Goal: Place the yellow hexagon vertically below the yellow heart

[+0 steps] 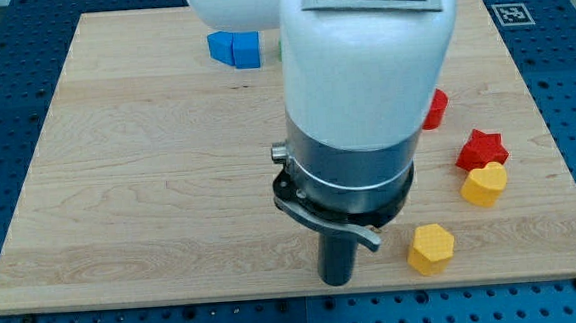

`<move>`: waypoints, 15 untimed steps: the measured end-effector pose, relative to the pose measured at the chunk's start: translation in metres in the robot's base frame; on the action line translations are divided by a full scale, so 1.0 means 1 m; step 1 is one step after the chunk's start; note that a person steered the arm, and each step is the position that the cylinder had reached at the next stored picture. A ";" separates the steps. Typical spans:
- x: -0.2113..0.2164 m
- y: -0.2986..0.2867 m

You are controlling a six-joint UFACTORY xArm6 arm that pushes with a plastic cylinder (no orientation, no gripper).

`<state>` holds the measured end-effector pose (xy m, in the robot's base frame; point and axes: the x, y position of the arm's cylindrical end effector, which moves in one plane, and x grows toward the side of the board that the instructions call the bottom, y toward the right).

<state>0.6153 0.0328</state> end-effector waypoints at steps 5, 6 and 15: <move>-0.005 0.117; -0.005 0.135; -0.221 0.072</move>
<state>0.3939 0.1052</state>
